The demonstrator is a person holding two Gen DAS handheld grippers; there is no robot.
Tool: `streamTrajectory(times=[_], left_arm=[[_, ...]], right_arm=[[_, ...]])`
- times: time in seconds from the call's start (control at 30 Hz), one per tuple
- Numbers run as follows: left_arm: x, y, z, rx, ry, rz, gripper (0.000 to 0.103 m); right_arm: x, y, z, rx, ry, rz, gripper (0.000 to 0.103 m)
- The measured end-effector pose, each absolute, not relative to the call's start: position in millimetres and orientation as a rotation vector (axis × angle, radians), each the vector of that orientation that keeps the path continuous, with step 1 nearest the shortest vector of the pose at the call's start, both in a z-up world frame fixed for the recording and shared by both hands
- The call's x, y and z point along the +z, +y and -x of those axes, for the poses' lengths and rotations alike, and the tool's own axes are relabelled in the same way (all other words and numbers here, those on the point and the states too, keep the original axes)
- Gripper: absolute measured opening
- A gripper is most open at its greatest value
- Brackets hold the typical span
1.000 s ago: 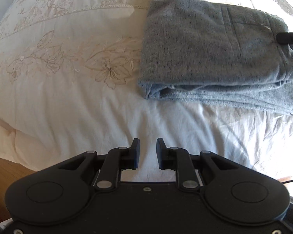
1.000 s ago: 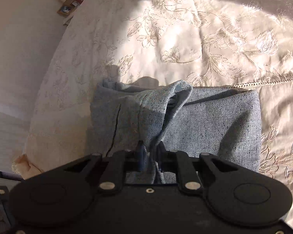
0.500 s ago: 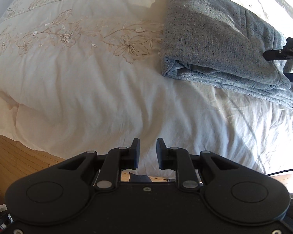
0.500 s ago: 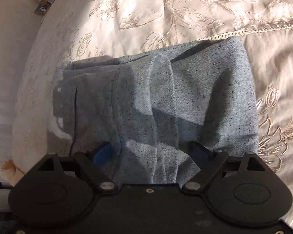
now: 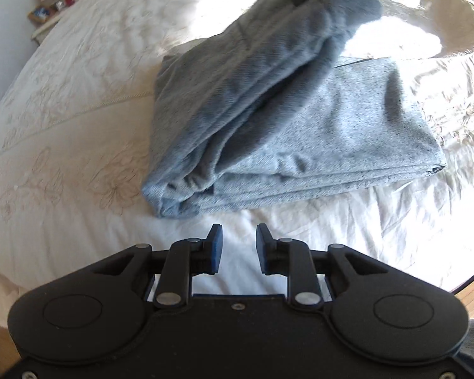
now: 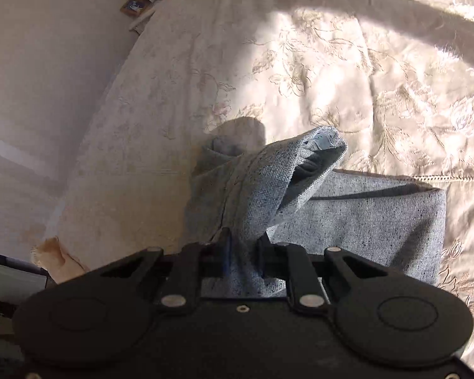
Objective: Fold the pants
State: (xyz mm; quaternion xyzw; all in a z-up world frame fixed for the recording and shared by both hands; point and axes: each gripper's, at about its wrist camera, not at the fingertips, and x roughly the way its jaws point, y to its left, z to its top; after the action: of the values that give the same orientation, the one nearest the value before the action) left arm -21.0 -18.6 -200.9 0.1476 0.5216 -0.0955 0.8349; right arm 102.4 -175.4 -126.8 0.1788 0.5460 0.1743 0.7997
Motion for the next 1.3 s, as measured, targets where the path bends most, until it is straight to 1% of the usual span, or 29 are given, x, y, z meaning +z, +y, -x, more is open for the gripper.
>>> streamTrajectory(times=[0.2,0.4,0.47,0.53,0.57,0.6,0.63,0.67,0.7,0.83,0.9,0.93,0.97,1.0,1.07,1.23,1.3], left_arm=[[-217,-64,7,-0.264,0.985,-0.458,0.036],[-224,-80,-7,-0.256,0.906,-0.521,0.036],[-234,-81,-14,-0.241,0.924,-0.561,0.038],[-251,-74,-22,-0.196,0.991,-0.585,0.038],[-256,-67,-23,-0.187,1.011,-0.574,0.040],[-258,-58,-21,-0.196,1.014,-0.546,0.048],[-257,-49,-19,-0.202,1.002,-0.525,0.052],[-256,-43,-17,-0.208,0.994,-0.512,0.057],[-253,-36,-16,-0.218,0.997,-0.494,0.059],[-248,-8,-19,-0.246,1.051,-0.348,0.060],[-250,6,-21,-0.225,1.089,-0.282,0.066],[-252,12,-20,-0.210,1.104,-0.272,0.066],[-257,18,-18,-0.164,1.130,-0.291,0.061],[-263,26,-16,-0.119,1.155,-0.308,0.061],[-267,50,-12,-0.101,1.181,-0.237,0.062],[-248,86,-5,-0.042,1.162,-0.198,0.060],[-236,94,-13,-0.010,1.153,-0.153,0.057]], right_arm=[[-106,-166,-104,0.419,1.152,-0.331,0.017],[-98,-163,-111,0.428,1.152,-0.316,0.016],[-97,-163,-113,0.426,1.145,-0.324,0.015],[-94,-168,-114,0.421,1.136,-0.331,0.011],[-95,-170,-116,0.416,1.131,-0.337,0.009],[-95,-172,-117,0.412,1.130,-0.342,0.008],[-96,-174,-117,0.406,1.130,-0.345,0.008],[-98,-177,-116,0.396,1.136,-0.343,0.008],[-101,-180,-117,0.385,1.142,-0.336,0.008],[-117,-194,-113,0.332,1.171,-0.350,0.008],[-126,-205,-106,0.295,1.183,-0.357,0.008],[-132,-211,-103,0.278,1.191,-0.361,0.008],[-138,-217,-98,0.261,1.198,-0.372,0.008],[-145,-223,-94,0.246,1.206,-0.383,0.008],[-161,-232,-87,0.209,1.224,-0.389,0.007],[-204,-245,-74,0.121,1.296,-0.394,0.007],[-210,-246,-69,0.104,1.297,-0.401,0.007]])
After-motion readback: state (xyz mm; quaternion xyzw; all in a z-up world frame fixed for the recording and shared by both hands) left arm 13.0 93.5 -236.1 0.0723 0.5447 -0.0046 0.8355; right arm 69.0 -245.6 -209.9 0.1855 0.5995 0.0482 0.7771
